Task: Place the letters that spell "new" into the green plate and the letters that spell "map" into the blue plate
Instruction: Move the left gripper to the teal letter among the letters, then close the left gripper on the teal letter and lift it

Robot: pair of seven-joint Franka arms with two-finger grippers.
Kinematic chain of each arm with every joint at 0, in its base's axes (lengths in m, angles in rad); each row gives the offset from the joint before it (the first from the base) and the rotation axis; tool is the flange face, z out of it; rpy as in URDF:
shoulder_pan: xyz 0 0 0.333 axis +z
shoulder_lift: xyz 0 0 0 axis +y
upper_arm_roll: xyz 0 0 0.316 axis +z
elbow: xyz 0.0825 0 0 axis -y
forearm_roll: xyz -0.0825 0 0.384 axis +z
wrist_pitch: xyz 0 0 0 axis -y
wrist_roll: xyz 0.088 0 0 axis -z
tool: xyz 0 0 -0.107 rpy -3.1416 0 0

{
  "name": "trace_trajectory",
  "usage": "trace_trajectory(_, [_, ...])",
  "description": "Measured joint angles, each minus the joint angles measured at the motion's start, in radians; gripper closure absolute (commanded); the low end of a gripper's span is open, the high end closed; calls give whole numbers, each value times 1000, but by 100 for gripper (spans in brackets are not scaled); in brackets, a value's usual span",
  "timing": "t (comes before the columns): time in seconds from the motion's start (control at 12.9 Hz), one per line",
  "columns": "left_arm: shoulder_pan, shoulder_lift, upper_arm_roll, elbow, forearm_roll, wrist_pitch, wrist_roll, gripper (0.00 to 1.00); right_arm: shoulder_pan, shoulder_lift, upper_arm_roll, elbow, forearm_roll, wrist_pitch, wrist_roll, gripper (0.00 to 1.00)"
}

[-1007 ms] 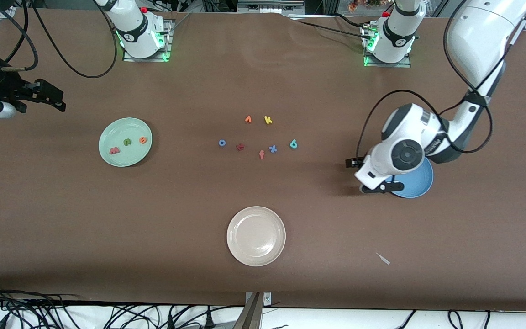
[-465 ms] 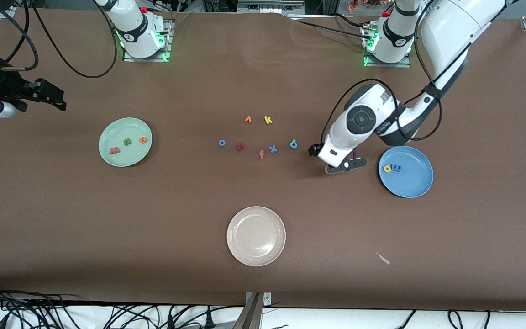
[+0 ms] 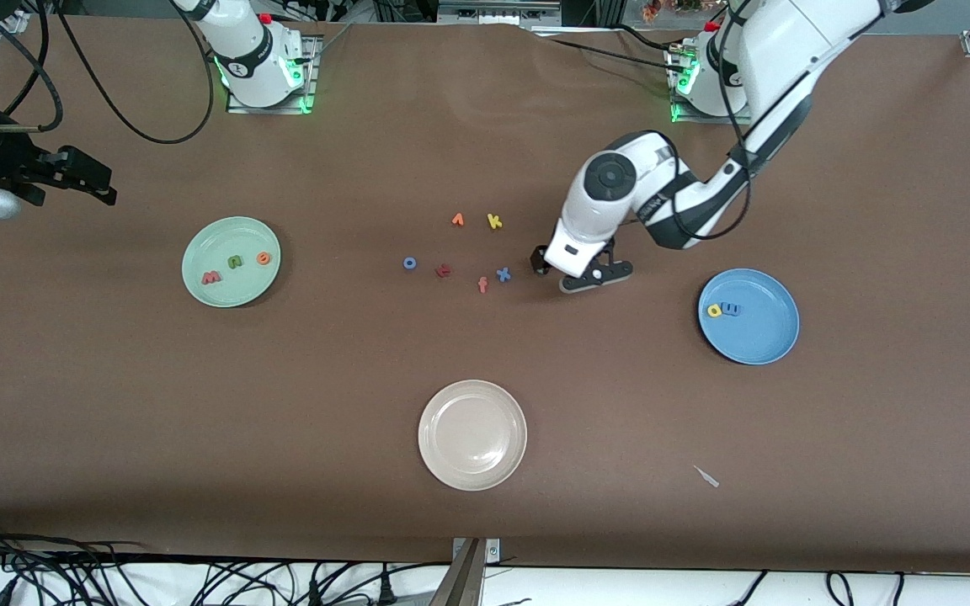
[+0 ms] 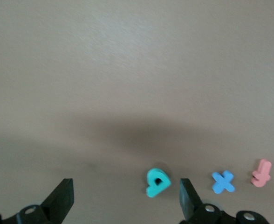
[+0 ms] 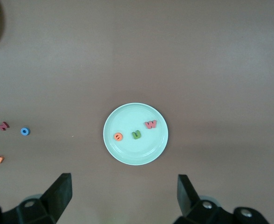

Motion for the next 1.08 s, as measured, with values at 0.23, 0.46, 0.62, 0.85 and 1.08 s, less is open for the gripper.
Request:
trace_trajectory(0.23, [-34,58,10,6,149,12,-129,4,0,0,0,0,0,0,0,0])
trace_trajectory(0.46, [-40,108,19,38,161,20,-148,9,0,0,0,0,0,0,0,0])
trace_trajectory(0.62, [-60,116,20,50,161,21,-171,13,0,1,1,0,0,1,0,0])
trace_trajectory(0.85, [-82,117,22,59,161,21,-186,21,1,2,3,0,0,1,0,0])
trace_trajectory(1.08, [-86,120,25,59,161,21,-188,27,1,4,5,0,0,6,0,0])
